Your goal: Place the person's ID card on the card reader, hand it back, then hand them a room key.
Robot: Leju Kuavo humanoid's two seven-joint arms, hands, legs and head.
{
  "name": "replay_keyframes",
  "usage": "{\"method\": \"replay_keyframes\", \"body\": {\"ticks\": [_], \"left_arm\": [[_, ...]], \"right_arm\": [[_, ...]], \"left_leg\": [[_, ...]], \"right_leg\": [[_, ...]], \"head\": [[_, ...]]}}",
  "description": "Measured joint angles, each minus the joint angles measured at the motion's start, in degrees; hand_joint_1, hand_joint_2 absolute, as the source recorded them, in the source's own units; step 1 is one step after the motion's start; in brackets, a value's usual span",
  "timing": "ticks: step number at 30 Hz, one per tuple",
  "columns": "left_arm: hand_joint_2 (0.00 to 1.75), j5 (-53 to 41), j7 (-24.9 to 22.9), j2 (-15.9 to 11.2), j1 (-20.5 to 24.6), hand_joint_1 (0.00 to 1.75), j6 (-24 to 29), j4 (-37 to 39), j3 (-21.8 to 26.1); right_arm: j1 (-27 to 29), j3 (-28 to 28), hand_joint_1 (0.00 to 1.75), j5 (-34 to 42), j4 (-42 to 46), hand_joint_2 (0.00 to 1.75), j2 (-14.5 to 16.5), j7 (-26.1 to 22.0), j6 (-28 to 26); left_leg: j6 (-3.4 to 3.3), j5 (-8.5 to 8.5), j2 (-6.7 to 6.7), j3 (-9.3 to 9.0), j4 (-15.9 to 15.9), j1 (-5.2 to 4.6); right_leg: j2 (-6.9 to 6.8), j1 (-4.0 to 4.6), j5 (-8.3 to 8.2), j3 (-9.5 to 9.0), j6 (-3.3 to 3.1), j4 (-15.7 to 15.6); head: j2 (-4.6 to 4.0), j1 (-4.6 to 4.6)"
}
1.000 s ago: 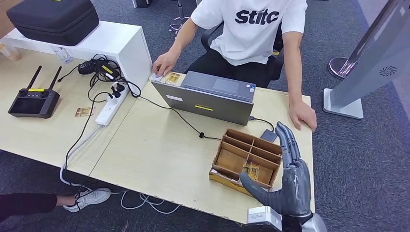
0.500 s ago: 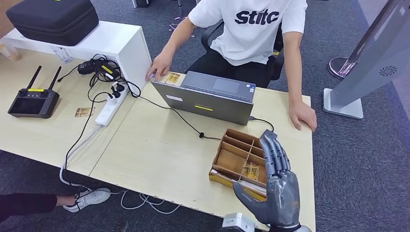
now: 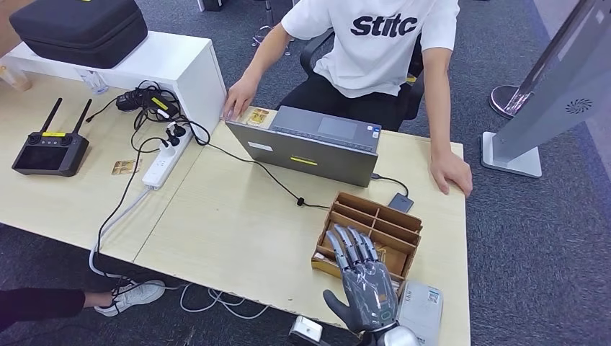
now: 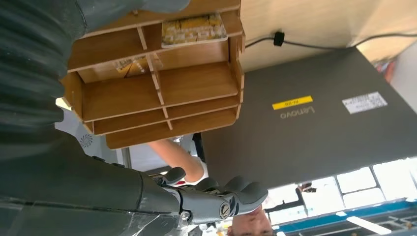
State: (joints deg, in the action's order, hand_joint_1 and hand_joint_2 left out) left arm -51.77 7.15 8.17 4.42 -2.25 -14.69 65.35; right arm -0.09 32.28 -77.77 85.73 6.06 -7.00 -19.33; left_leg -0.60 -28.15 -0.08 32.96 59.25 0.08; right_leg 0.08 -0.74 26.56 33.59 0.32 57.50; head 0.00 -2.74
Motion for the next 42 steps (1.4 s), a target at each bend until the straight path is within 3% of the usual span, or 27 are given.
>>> {"method": "replay_keyframes", "body": {"ticks": [12, 22, 31, 35, 42], "left_arm": [[1.75, -0.75, 0.0, -0.02, 0.04, 0.0, -0.11, 0.0, 0.49], [1.75, -1.93, 0.09, -0.09, 0.13, 0.0, -0.16, 0.0, 0.55], [1.75, -2.91, 0.17, -0.39, 0.38, 0.0, -0.51, 0.0, 0.55], [1.75, -3.08, 0.17, -0.55, 0.49, 0.0, -0.58, 0.0, 0.55], [1.75, -3.09, 0.17, -0.57, 0.6, 0.0, -0.59, 0.0, 0.58]], "right_arm": [[-2.37, 2.12, 0.0, -0.03, -4.77, 1.75, -0.25, 0.63, 1.69], [-6.41, 3.27, 0.0, -2.52, -11.12, 1.75, 0.01, 5.32, 4.26], [-10.73, 3.26, 0.0, -3.37, -19.48, 1.75, 1.95, 8.08, 4.71], [-10.34, 3.1, 0.0, -5.39, -20.63, 1.75, 4.13, 11.26, 4.63], [-9.32, 1.8, 0.0, -6.36, -20.13, 1.75, 5.6, 11.2, 4.42]], "left_leg": [[0.0, 0.0, 0.0, 0.0, 0.0, 0.0], [0.0, 0.01, 0.0, 0.0, 0.0, 0.0], [0.0, 0.02, -0.01, 0.0, 0.0, 0.0], [0.01, 0.01, 0.02, -0.01, 0.0, 0.01], [0.0, 0.01, 0.02, 0.0, 0.0, 0.01]], "right_leg": [[0.0, 0.0, 0.0, 0.0, 0.0, 0.0], [0.0, 0.0, 0.0, -0.01, 0.0, 0.01], [0.0, 0.0, 0.0, -0.01, -0.01, 0.01], [0.03, 0.01, 0.0, 0.02, -0.01, 0.02], [0.03, 0.0, 0.0, 0.02, -0.01, 0.02]], "head": [[0.0, 0.0], [-0.01, 0.0], [0.0, 0.01], [0.0, 0.0], [0.0, 0.01]]}}
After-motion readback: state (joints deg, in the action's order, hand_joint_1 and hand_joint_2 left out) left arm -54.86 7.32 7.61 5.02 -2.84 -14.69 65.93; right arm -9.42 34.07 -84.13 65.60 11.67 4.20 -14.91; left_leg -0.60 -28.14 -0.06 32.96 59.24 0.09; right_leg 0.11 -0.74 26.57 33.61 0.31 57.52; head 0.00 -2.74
